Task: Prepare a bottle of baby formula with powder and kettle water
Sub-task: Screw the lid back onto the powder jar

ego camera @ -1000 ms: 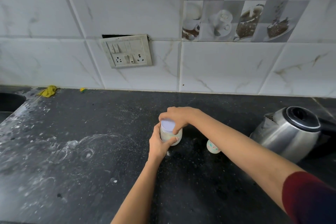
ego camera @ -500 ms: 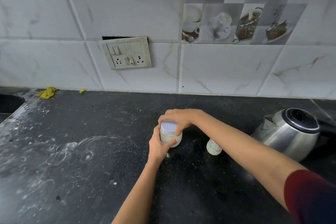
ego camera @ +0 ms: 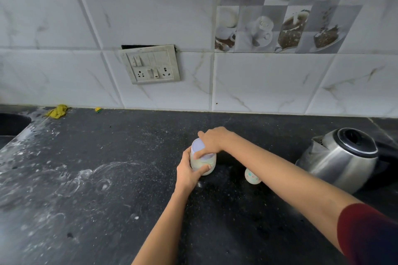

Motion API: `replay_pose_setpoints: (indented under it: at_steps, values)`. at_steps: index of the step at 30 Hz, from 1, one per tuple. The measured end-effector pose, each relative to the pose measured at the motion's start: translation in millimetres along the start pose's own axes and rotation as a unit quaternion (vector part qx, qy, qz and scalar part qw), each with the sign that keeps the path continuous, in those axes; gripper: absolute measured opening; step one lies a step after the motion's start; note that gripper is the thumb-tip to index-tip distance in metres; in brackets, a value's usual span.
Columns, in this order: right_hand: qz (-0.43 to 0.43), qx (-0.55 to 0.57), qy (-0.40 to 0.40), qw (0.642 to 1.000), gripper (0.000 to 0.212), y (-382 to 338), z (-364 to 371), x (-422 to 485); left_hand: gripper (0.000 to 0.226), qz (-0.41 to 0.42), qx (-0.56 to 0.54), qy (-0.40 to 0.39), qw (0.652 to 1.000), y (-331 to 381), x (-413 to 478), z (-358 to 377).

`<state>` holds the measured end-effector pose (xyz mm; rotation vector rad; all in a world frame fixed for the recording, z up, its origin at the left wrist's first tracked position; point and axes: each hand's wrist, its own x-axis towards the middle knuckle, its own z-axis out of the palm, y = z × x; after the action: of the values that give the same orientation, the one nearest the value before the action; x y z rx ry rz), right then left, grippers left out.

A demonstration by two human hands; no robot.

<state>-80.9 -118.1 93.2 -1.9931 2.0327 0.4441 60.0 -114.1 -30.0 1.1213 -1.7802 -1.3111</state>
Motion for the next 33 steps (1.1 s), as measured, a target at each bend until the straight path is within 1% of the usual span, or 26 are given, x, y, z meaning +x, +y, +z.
replay_pose_setpoints:
  at_steps: [2,3,4,6,8,11,13,15,16,17,18,19,20,21,22,23,25,26,28,30,31,32,33]
  values:
    - [-0.082,0.019,-0.05,0.995,0.089,7.2,-13.9,-1.6,0.078,-0.001,0.004,0.001,1.0,-0.6,0.4,0.3]
    - [-0.117,0.017,-0.063,0.991,0.087,9.7,-18.5,-1.7,0.079,-0.002,0.007,0.001,1.0,-0.4,0.1,0.7]
    - [-0.138,0.007,-0.064,0.988,0.081,10.9,-20.3,-1.2,0.079,-0.004,0.008,0.003,1.0,-0.6,-0.1,1.1]
    - [-0.139,-0.011,-0.036,0.99,0.067,8.9,-18.1,-2.5,0.078,-0.005,0.005,0.01,1.0,-1.1,-1.0,2.2]
    - [-0.108,-0.006,0.012,0.994,0.054,5.9,-7.7,-3.6,0.076,-0.007,-0.002,0.02,1.0,-1.0,-2.6,3.8]
    - [-0.01,0.08,0.086,0.993,0.049,2.5,13.3,-5.3,0.074,-0.009,-0.023,0.032,0.999,1.7,-5.5,6.7]
    - [0.064,0.109,0.083,0.988,0.056,1.5,20.3,-5.8,0.074,-0.008,-0.028,0.036,0.999,2.9,-6.4,6.8]
    - [0.113,0.077,0.055,0.989,0.068,1.8,16.7,-9.8,0.075,-0.003,-0.028,0.036,0.999,2.8,-6.5,6.2]
    - [0.116,0.057,0.043,0.991,0.073,3.3,12.0,-11.8,0.075,-0.002,-0.027,0.037,0.999,2.2,-6.5,6.0]
    - [0.098,0.054,0.034,0.993,0.076,6.5,7.7,-12.4,0.075,-0.002,-0.028,0.036,0.999,2.8,-7.0,5.9]
    - [0.057,0.066,0.023,0.996,0.073,10.6,4.5,-10.7,0.074,-0.005,-0.029,0.034,0.999,3.0,-7.1,6.1]
    - [-0.008,0.086,0.005,0.996,0.07,14.4,1.0,-10.1,0.074,-0.006,-0.031,0.033,0.999,3.5,-7.4,6.1]
    - [-0.077,0.106,-0.017,0.991,0.074,18.0,-1.8,-8.4,0.074,-0.008,-0.031,0.032,0.999,3.2,-7.4,6.4]
    - [-0.127,0.106,-0.04,0.985,0.081,20.0,-3.7,-6.9,0.074,-0.009,-0.029,0.033,0.999,2.9,-7.4,6.4]
    - [-0.144,0.092,-0.053,0.984,0.085,21.3,-2.0,-4.4,0.075,-0.008,-0.025,0.036,0.999,2.2,-7.0,6.4]
    - [-0.125,0.076,-0.052,0.988,0.082,19.1,-1.0,-4.9,0.076,-0.009,-0.021,0.036,0.999,1.5,-6.6,6.3]
    - [-0.052,0.084,-0.018,0.995,0.063,13.6,1.1,-8.0,0.076,-0.015,-0.02,0.033,0.999,1.5,-6.7,6.3]
    - [-0.011,0.097,-0.015,0.995,0.058,12.2,0.1,-10.3,0.076,-0.017,-0.019,0.031,0.999,2.6,-7.2,6.2]
    - [0.031,0.092,-0.024,0.995,0.063,13.6,-4.5,-15.5,0.075,-0.017,-0.015,0.033,0.999,3.9,-7.5,6.2]
    - [0.014,0.077,-0.009,0.997,0.059,22.1,-5.7,-12.8,0.075,-0.018,-0.015,0.036,0.999,3.9,-7.1,6.6]
    - [-0.02,0.076,-0.007,0.997,0.064,25.1,-7.2,-13.9,0.076,-0.019,-0.017,0.037,0.999,2.7,-6.6,7.1]
    - [-0.066,0.081,-0.013,0.994,0.081,28.0,-5.8,-12.1,0.076,-0.019,-0.018,0.036,0.999,2.0,-6.6,7.7]
    - [-0.102,0.084,-0.029,0.991,0.092,28.9,-1.9,-9.8,0.075,-0.018,-0.019,0.036,0.999,1.4,-6.7,8.3]
